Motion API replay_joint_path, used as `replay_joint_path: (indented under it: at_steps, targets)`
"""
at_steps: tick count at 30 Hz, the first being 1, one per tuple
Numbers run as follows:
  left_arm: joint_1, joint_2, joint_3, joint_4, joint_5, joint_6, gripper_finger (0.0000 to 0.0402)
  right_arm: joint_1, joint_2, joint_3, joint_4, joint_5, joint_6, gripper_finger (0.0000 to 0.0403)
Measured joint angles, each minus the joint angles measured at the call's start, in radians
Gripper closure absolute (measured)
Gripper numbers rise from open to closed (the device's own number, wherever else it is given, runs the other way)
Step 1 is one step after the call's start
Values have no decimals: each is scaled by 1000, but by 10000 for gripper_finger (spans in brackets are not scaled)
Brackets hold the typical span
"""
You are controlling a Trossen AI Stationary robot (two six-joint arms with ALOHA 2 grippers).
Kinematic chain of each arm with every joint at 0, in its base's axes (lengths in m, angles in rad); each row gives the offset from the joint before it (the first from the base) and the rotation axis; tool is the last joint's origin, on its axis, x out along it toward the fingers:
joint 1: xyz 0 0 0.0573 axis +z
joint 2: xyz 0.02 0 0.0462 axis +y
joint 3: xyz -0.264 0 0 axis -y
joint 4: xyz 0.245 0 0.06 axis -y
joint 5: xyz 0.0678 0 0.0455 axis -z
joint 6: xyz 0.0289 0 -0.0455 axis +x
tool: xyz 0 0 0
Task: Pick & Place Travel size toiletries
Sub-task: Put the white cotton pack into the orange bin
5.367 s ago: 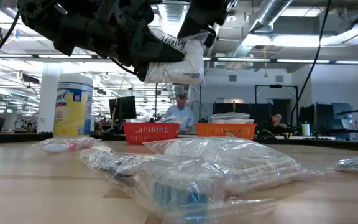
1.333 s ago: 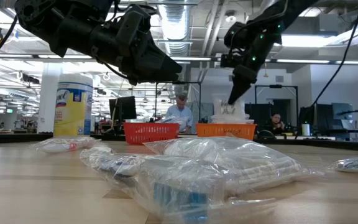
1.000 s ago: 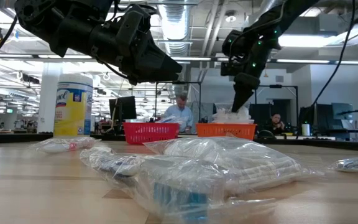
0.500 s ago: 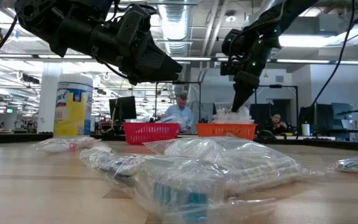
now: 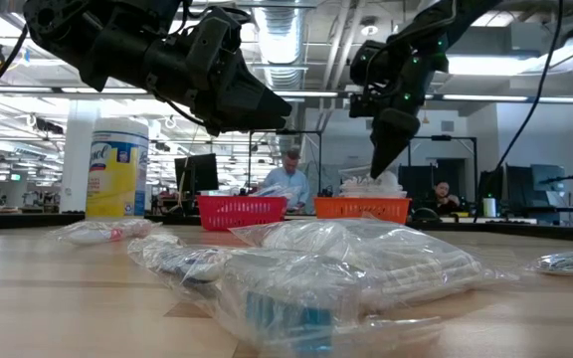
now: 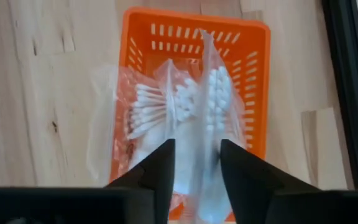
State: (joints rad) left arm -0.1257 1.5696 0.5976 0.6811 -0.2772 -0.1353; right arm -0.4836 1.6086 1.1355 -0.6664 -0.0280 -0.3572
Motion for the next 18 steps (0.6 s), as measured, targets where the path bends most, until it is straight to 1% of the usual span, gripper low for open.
replay_joint_path:
  at_steps: [5,10,12,15,18]
  targets:
    - [0,0,0,0,0,0,211,17,-3,0,-11,2,34,225]
    - [0,0,0,0,1,0,211,28,-44,0,-39,6,48,163]
    - [0,0,0,0,3,0,211,33,-76,0,-43,6,52,149]
    - [0,0,0,0,3,0,211,34,-136,0,-28,6,55,143]
    - [0,0,0,0,3,0,211,27,-190,0,55,6,111,143]
